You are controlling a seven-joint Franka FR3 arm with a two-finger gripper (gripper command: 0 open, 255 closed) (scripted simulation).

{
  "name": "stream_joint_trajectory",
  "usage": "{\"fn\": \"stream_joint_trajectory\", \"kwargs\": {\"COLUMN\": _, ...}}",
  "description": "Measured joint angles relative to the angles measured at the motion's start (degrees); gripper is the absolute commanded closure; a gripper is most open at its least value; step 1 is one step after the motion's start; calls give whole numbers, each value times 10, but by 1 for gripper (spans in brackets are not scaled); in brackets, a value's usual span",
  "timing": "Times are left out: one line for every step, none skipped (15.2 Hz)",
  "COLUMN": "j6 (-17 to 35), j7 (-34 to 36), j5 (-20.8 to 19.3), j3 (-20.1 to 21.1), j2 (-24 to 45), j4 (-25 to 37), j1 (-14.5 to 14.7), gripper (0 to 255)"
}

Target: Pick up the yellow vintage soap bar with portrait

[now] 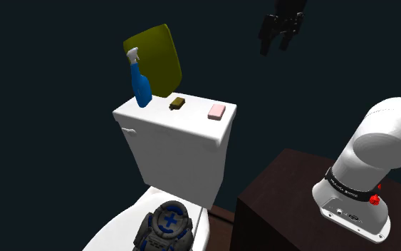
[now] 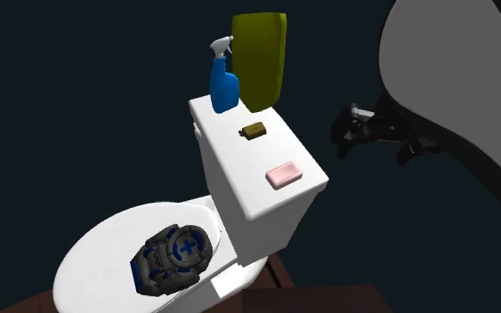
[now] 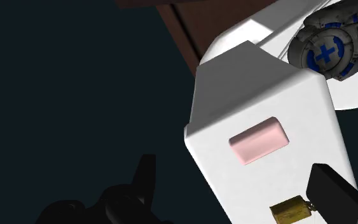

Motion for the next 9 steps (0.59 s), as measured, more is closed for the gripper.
{"fn": "stream_joint_trajectory", "kwargs": {"j6": 0, "j7": 0, "j5": 0, "j3": 0, "j2": 0, "j4": 0, "j1": 0, "gripper": 0}}
{"fn": "stream_joint_trajectory", "kwargs": {"j6": 6, "j7": 11, "j5": 3, "j3": 6, "j2": 5, "j4": -2, "j1": -1, "gripper": 0}}
{"fn": "stream_joint_trajectory", "kwargs": {"j6": 17, "j7": 28, "j5": 8, "j3": 16, "j2": 13, "j4": -5, "j1": -4, "gripper": 0}}
{"fn": "stream_joint_trajectory", "kwargs": {"j6": 25, "j7": 48, "j5": 14, "j3": 26, "j2": 16, "j4": -9, "j1": -6, "gripper": 0}}
{"fn": "stream_joint_trajectory", "kwargs": {"j6": 38, "j7": 72, "j5": 21, "j3": 40, "j2": 31, "j4": -8, "j1": -9, "gripper": 0}}
{"fn": "stream_joint_trajectory", "kwargs": {"j6": 49, "j7": 96, "j5": 27, "j3": 54, "j2": 41, "j4": -8, "j1": -12, "gripper": 0}}
{"fn": "stream_joint_trajectory", "kwargs": {"j6": 64, "j7": 122, "j5": 33, "j3": 69, "j2": 57, "j4": -8, "j1": -15, "gripper": 0}}
{"fn": "stream_joint_trajectory", "kwargs": {"j6": 78, "j7": 145, "j5": 37, "j3": 81, "j2": 76, "j4": -3, "j1": -20, "gripper": 0}}
{"fn": "stream_joint_trajectory", "kwargs": {"j6": 93, "j7": 169, "j5": 41, "j3": 94, "j2": 92, "j4": -1, "j1": -24, "gripper": 0}}
